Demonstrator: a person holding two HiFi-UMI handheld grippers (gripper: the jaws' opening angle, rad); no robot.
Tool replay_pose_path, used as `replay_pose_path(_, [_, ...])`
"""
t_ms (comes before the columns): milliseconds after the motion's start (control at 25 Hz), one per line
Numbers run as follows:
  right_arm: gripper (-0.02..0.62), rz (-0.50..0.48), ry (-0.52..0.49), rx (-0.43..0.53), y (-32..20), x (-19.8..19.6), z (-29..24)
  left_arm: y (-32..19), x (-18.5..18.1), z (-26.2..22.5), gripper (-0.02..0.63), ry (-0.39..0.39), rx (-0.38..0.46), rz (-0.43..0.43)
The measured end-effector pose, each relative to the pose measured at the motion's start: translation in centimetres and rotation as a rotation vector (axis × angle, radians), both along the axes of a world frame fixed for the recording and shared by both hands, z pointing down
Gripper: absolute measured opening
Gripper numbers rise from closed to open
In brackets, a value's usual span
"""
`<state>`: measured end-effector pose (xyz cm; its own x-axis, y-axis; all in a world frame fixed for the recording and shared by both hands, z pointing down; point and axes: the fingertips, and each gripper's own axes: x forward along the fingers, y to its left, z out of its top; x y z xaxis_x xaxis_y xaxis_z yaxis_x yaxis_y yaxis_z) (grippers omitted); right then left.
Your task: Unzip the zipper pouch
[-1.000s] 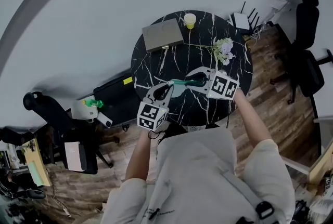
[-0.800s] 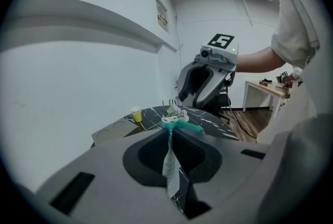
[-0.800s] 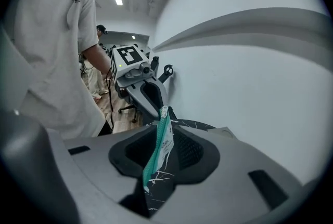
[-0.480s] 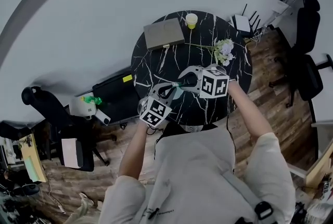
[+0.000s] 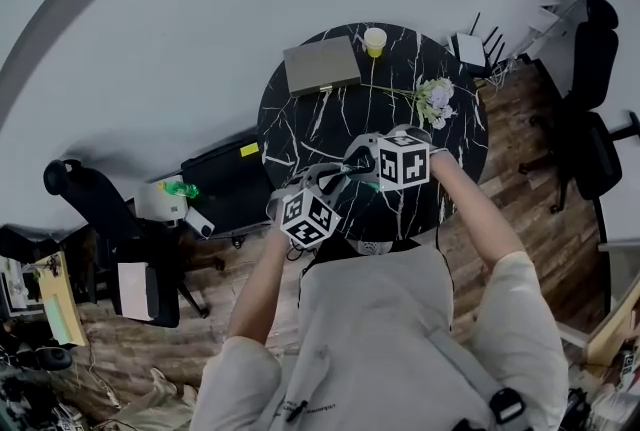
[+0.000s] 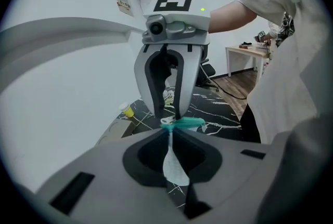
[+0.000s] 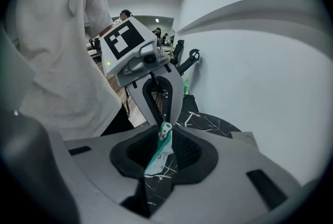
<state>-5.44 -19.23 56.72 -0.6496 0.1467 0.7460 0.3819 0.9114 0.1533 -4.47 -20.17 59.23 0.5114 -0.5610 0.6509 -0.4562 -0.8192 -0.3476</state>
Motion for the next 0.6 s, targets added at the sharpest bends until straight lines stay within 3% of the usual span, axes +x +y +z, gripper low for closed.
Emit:
replay_pose_path(240, [0.092,-0.067,0.097,0.025,0.4,0.0,1.1,0.3,0.3,0.9,0.041,-0.097,-0.009,0.048])
replay_pose_path(600, [0.089,-0.113,0.158,0.061,0.6,-0.1,2.3,0.3,0.2,2.0,0.041,-0.217,-0.038,0.094])
